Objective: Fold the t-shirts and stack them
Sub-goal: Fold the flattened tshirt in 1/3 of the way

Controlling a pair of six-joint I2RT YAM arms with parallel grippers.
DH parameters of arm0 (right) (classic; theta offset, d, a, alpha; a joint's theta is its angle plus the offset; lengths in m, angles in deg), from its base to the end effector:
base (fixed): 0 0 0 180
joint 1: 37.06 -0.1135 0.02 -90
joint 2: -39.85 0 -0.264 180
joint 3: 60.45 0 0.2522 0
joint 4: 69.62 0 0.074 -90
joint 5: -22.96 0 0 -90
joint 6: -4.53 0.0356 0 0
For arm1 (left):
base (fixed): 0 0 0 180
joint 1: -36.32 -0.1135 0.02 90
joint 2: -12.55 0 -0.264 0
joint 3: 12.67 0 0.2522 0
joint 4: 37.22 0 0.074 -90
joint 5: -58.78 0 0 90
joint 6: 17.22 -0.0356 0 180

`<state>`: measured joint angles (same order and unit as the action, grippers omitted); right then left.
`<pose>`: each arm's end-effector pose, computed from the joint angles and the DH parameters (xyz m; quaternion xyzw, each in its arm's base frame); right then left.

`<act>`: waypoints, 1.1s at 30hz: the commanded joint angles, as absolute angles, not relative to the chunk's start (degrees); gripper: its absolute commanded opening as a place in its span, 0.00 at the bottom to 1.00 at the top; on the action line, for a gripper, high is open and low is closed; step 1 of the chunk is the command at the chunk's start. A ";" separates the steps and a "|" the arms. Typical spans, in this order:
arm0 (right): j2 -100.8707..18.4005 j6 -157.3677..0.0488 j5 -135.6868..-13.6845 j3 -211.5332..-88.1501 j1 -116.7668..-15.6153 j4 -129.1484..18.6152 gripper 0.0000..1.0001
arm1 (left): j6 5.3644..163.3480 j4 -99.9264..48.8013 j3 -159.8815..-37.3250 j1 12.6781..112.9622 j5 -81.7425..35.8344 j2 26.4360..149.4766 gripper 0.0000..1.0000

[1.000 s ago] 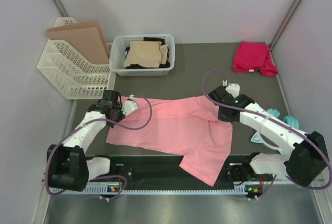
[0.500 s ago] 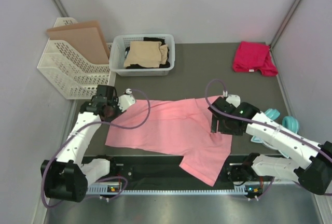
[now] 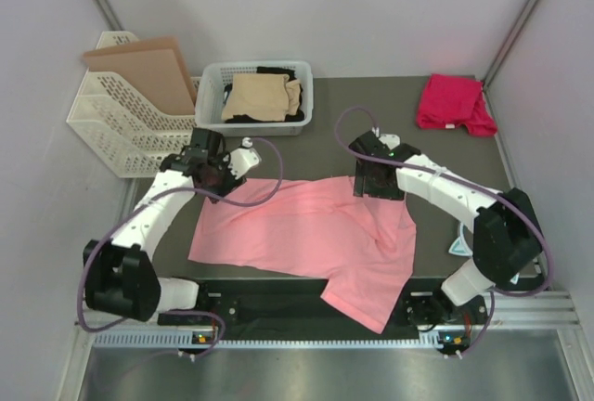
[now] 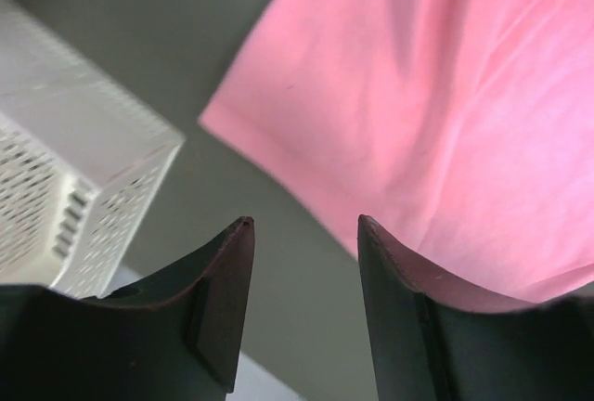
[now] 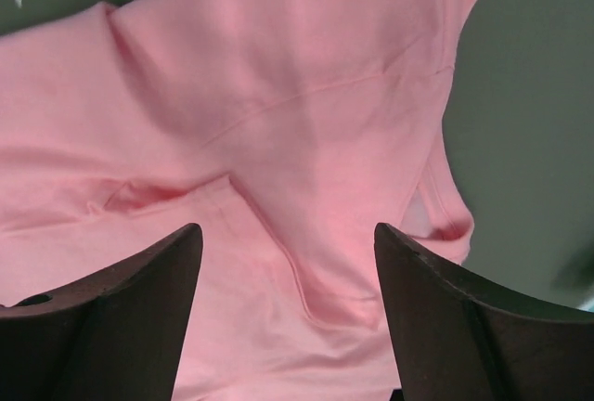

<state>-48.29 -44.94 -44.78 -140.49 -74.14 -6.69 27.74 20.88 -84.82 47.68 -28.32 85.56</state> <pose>0.2442 0.1676 0.2407 0.0609 0.9664 -0.0470 0.2453 0.2462 -0.0513 0.2683 0.4611 0.8457 0.0542 0.2631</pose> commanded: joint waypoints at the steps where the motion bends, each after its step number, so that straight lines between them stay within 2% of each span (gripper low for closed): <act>1: -48.31 -46.89 -48.50 -139.16 -69.50 -13.41 0.73 | 31.55 15.66 -84.44 48.45 -26.11 91.72 0.51; 4: -48.92 -46.63 -48.41 -136.44 -66.69 -13.94 0.73 | 32.17 15.66 -87.16 48.45 -27.78 98.23 0.47; 10: -50.15 -45.83 -48.93 -133.89 -65.19 -16.30 0.72 | 31.38 12.32 -90.76 48.36 -30.69 106.15 0.45; 17: -51.91 -49.17 -58.33 -133.53 -65.19 -22.46 0.68 | 30.50 10.12 -95.77 44.85 -35.34 115.98 0.43; 24: -54.54 -49.79 -59.75 -132.30 -65.19 -24.22 0.66 | 28.92 7.13 -93.85 42.47 -37.63 119.34 0.42; 26: -55.25 -49.79 -60.27 -131.95 -65.19 -25.10 0.63 | 28.31 6.25 -92.62 42.12 -38.07 119.60 0.42; 31: -57.62 -49.79 -61.86 -131.25 -65.19 -26.68 0.49 | 27.51 4.49 -90.07 41.86 -39.21 119.34 0.41; 33: -57.54 -49.88 -62.21 -131.07 -65.19 -26.77 0.38 | 26.99 3.53 -89.19 41.86 -39.65 119.07 0.41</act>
